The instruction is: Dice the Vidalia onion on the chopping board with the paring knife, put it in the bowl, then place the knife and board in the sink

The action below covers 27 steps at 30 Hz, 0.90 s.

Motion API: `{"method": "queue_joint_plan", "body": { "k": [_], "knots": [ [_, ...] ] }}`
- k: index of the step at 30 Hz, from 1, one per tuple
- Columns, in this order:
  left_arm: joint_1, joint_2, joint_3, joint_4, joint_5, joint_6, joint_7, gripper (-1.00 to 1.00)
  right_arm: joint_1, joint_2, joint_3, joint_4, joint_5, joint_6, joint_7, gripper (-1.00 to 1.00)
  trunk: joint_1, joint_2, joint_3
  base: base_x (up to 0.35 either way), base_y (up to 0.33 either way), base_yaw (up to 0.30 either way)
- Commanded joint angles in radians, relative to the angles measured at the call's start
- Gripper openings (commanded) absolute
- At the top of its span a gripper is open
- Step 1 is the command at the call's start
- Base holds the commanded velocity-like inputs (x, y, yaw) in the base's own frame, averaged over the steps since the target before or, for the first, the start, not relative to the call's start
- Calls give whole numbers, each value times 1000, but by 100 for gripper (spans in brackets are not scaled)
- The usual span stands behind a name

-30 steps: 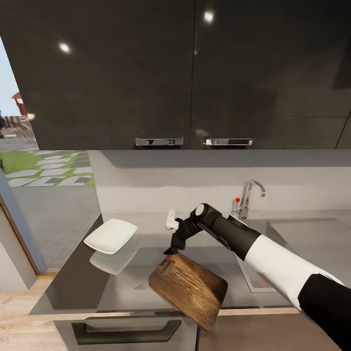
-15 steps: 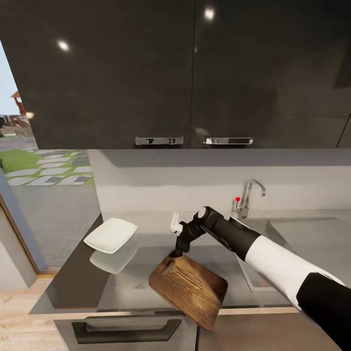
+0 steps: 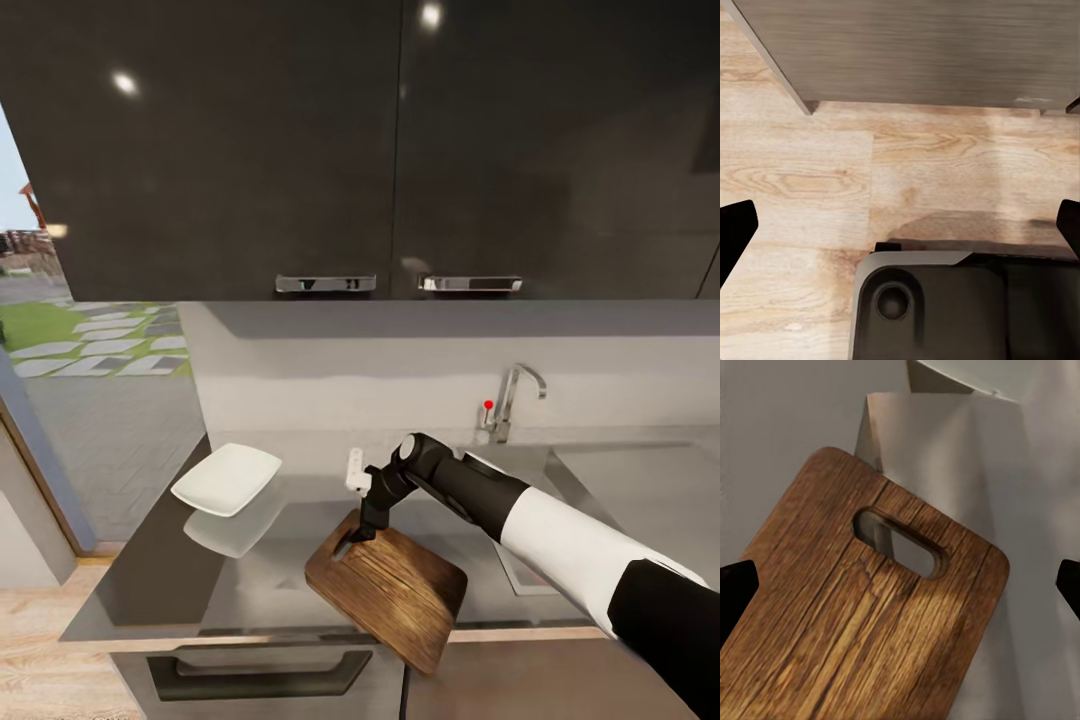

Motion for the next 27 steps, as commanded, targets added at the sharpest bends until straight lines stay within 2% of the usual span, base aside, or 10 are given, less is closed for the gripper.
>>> {"method": "queue_joint_plan", "body": {
  "k": [1, 22, 24, 27],
  "knots": [
    [1, -1, 6, -1, -1, -1, -1, 100, -1, 0, 2, -2, 6, 3, 4, 100, 0, -1, -2, 0, 0, 0],
    [1, 0, 7, -8, -3, -5, -1, 100, -1, 3, 3, -3, 5, -2, 4, 100, 0, -1, -11, 0, 0, 0],
    [1, 0, 7, -15, -3, -24, 1, 100, -1, 4, 3, -3, 5, -2, 4, 100, 0, -1, -11, 0, 0, 0],
    [1, 0, 7, -32, -5, -100, 6, 100, -1, 5, 3, -3, 5, -2, 4, 100, 0, -1, -11, 0, 0, 0]
  ]
}}
